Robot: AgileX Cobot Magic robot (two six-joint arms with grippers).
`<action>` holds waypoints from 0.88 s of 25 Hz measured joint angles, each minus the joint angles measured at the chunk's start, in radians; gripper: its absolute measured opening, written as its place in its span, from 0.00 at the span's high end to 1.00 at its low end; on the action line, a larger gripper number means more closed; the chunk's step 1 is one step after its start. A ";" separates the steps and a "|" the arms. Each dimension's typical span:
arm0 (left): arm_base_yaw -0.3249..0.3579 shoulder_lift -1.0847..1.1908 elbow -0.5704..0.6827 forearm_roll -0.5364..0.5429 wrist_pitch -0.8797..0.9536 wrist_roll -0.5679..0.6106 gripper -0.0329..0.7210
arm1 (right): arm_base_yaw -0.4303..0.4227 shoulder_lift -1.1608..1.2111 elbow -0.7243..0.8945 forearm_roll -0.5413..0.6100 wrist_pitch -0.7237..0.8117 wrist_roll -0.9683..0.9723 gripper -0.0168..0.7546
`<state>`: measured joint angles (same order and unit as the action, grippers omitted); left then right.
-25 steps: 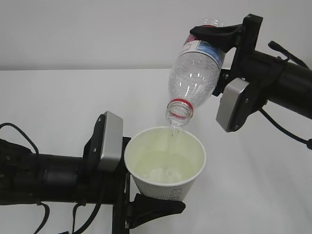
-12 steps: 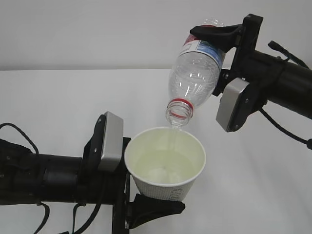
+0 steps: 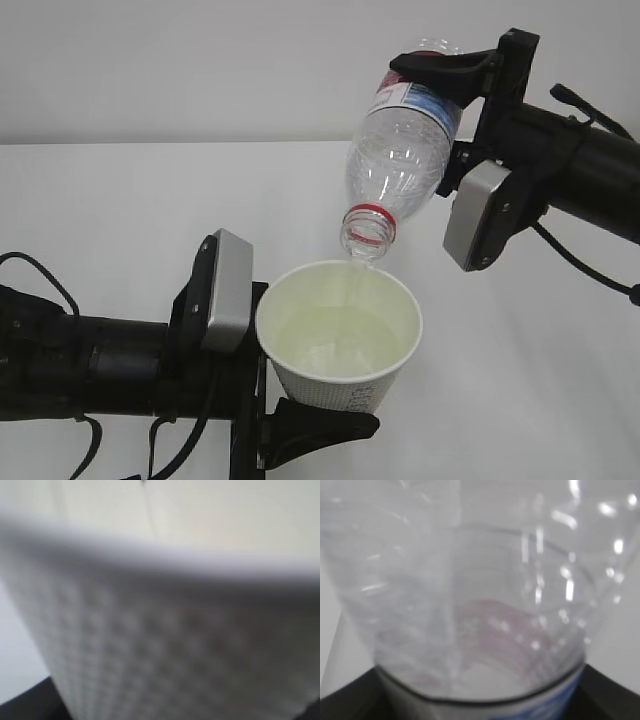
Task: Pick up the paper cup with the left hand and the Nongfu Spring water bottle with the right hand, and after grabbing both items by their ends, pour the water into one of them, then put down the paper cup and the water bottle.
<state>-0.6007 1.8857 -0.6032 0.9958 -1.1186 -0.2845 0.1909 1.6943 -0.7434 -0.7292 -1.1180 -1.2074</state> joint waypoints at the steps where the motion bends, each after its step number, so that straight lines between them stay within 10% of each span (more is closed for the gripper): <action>1: 0.000 0.000 0.000 0.000 0.000 0.000 0.30 | 0.000 0.000 0.000 0.000 0.000 -0.008 0.30; 22: 0.000 0.000 0.000 -0.002 0.002 0.000 0.30 | 0.000 0.000 0.000 0.001 -0.001 0.008 0.30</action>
<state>-0.6007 1.8857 -0.6032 0.9940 -1.1165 -0.2845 0.1909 1.6943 -0.7434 -0.7278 -1.1186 -1.1995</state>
